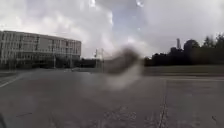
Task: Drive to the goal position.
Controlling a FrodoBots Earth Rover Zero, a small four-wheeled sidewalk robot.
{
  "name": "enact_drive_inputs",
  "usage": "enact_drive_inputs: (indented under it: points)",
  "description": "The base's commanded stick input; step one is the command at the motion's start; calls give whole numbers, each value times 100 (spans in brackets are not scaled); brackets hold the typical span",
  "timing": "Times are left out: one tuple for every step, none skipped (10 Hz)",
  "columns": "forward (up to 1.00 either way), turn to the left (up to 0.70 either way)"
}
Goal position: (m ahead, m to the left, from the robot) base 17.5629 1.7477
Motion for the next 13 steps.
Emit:
enact_drive_inputs:
  points:
    - [70, 0]
    - [70, 0]
    - [70, 0]
    - [70, 1]
    - [70, 2]
    - [70, 3]
    - [70, 3]
    - [70, 4]
    - [70, 5]
    - [70, 7]
    - [70, 35]
    - [70, 35]
    - [70, 30]
